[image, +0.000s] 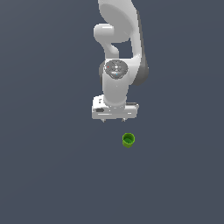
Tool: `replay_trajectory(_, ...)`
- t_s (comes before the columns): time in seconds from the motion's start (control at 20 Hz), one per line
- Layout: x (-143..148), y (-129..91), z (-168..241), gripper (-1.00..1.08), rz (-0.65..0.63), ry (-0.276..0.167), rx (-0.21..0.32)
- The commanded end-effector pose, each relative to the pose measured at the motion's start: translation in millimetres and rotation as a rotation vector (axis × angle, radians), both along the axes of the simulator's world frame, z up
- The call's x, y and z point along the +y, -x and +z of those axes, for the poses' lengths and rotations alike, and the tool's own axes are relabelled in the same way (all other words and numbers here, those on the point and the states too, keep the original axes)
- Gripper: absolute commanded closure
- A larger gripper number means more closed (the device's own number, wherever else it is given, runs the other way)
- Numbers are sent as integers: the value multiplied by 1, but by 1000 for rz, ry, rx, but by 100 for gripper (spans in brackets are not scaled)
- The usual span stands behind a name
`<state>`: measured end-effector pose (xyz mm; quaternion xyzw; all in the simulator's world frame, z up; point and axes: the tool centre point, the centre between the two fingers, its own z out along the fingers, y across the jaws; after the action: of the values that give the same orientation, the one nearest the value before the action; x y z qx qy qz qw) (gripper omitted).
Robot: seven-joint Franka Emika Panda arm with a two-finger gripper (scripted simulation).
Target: Pick up the object and move it to a goal position.
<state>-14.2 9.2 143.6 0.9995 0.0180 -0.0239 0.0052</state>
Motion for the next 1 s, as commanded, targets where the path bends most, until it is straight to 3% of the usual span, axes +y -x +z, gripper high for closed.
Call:
replay_trajectory(0.0,0,0,0,-92,0,0,0)
replay_trajectory(0.45,31,-4,-2,-92,17,-18,-6)
replay_trajectory(0.95,32,-6,-3,-92,45,-18,-7)
